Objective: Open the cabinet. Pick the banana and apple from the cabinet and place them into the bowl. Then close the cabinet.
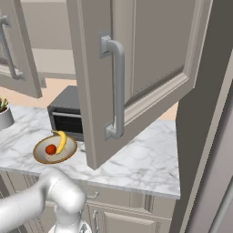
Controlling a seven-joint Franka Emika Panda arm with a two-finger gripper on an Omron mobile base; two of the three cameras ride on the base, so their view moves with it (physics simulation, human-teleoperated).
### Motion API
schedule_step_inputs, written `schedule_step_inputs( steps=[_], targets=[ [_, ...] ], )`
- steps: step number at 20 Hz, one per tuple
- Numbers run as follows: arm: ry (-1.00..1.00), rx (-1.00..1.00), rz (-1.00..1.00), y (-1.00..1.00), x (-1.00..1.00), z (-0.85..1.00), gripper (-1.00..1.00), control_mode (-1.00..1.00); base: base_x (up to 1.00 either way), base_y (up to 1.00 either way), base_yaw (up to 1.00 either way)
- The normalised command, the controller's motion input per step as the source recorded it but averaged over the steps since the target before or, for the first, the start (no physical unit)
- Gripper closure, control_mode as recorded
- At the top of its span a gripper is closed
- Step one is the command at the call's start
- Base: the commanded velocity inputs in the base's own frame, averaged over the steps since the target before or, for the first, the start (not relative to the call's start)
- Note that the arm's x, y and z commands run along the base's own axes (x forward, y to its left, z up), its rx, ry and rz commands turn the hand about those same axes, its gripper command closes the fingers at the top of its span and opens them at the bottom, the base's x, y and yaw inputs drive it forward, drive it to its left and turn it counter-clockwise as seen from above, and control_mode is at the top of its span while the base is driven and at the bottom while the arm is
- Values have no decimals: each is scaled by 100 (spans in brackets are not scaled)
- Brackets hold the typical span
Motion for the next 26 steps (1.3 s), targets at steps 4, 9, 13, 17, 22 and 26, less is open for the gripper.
schedule_step_inputs(
  steps=[4,9,13,17,22,26],
  targets=[
    [10,8,27,-65,100,-33,-100,-100,0,0,0],
    [12,5,40,-51,100,-44,-100,-100,0,0,0],
    [19,3,52,-33,100,-43,-100,-100,0,0,0],
    [19,1,57,-29,99,-38,-100,-100,0,0,0],
    [17,1,7,-7,64,0,-100,-100,0,0,0],
    [0,0,5,1,-100,-5,-100,-100,0,0,0]
  ],
)
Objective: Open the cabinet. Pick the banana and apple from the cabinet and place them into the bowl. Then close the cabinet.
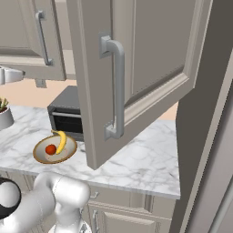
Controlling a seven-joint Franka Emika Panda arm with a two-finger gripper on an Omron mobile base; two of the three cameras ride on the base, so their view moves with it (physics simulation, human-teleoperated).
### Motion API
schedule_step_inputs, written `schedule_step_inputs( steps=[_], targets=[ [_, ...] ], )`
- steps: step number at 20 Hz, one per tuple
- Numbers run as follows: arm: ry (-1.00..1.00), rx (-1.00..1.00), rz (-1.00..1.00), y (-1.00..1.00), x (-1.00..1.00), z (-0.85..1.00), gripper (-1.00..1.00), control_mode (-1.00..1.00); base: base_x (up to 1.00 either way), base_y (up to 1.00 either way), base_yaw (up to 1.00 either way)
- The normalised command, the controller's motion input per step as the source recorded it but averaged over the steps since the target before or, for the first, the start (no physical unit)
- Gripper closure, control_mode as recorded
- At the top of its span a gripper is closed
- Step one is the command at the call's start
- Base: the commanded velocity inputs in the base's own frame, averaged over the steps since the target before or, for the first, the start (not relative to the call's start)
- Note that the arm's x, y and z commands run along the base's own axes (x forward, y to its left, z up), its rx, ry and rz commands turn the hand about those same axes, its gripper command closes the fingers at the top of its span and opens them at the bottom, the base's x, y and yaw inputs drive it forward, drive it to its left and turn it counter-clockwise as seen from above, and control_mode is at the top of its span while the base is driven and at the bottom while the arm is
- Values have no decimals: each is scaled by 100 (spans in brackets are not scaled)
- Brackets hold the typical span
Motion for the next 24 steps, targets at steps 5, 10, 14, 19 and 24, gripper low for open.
schedule_step_inputs(
  steps=[5,10,14,19,24],
  targets=[
    [-8,11,0,-34,-100,0,-100,-100,0,0,0],
    [-16,22,-2,-76,-100,1,-100,-100,0,0,0],
    [-22,30,-9,-100,-100,5,-100,-100,0,0,0],
    [-28,29,-5,-100,-100,1,-100,-100,0,0,0],
    [-35,26,-2,-100,-100,0,-100,-100,0,0,0]
  ],
)
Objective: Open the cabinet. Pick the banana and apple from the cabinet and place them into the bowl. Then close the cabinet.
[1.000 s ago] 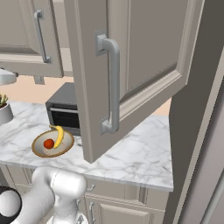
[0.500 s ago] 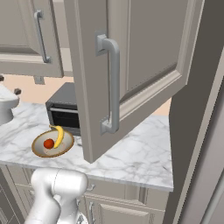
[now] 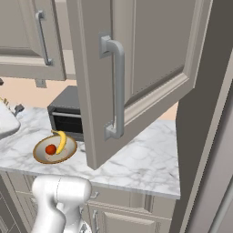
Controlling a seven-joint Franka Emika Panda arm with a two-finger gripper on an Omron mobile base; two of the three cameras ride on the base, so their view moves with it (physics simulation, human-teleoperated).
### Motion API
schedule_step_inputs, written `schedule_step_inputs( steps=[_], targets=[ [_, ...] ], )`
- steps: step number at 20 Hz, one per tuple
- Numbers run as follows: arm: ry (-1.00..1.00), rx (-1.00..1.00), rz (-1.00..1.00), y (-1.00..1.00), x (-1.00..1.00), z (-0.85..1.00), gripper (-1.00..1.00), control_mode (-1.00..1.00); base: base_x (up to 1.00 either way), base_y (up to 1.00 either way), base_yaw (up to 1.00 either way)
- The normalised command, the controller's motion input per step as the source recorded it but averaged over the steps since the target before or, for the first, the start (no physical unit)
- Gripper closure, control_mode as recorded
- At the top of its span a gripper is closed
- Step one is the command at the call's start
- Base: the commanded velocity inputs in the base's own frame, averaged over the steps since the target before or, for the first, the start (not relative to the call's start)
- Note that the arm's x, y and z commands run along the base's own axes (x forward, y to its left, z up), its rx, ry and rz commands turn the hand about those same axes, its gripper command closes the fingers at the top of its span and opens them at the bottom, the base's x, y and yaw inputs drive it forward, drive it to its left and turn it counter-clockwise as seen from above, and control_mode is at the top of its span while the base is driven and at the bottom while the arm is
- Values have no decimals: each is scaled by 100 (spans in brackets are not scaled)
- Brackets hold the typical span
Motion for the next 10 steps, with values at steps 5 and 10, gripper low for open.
schedule_step_inputs(
  steps=[5,10],
  targets=[
    [-27,26,0,-100,-99,5,-100,-100,0,0,0],
    [-2,4,4,-20,-11,3,-100,-100,0,0,0]
  ],
)
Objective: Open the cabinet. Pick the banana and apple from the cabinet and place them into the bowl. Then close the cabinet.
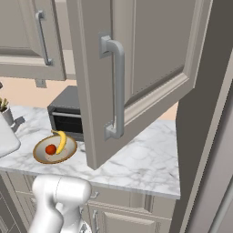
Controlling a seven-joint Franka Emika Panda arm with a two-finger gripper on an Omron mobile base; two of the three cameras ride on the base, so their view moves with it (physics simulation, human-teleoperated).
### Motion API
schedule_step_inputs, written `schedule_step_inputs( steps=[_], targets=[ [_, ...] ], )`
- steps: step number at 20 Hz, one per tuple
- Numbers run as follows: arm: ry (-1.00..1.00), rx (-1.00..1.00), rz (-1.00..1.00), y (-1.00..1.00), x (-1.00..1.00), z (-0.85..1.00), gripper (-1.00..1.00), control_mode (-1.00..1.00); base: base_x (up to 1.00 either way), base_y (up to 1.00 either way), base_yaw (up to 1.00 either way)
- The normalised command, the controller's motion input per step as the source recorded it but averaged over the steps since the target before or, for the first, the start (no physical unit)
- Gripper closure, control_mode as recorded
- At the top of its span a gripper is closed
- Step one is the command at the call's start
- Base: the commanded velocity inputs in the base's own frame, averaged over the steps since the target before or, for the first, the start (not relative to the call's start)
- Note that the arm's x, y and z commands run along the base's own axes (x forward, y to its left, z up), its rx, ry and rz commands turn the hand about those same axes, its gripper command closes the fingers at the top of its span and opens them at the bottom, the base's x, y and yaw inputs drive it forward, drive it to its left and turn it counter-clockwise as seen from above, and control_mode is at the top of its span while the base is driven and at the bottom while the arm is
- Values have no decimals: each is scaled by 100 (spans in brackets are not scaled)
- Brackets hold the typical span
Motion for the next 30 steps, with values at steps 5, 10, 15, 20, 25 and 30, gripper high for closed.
schedule_step_inputs(
  steps=[5,10,15,20,25,30],
  targets=[
    [-4,-12,15,-51,-17,-17,-100,-100,0,0,0],
    [-10,-34,10,-40,-27,-44,-100,-100,0,0,0],
    [-24,-46,0,-15,-29,-61,-100,-100,0,0,0],
    [-4,-17,-10,0,0,-24,-100,-100,0,0,0],
    [-1,-9,-9,-18,-22,-31,-100,-100,0,0,0],
    [-1,-7,-19,-55,-13,-37,-100,-100,0,0,0]
  ],
)
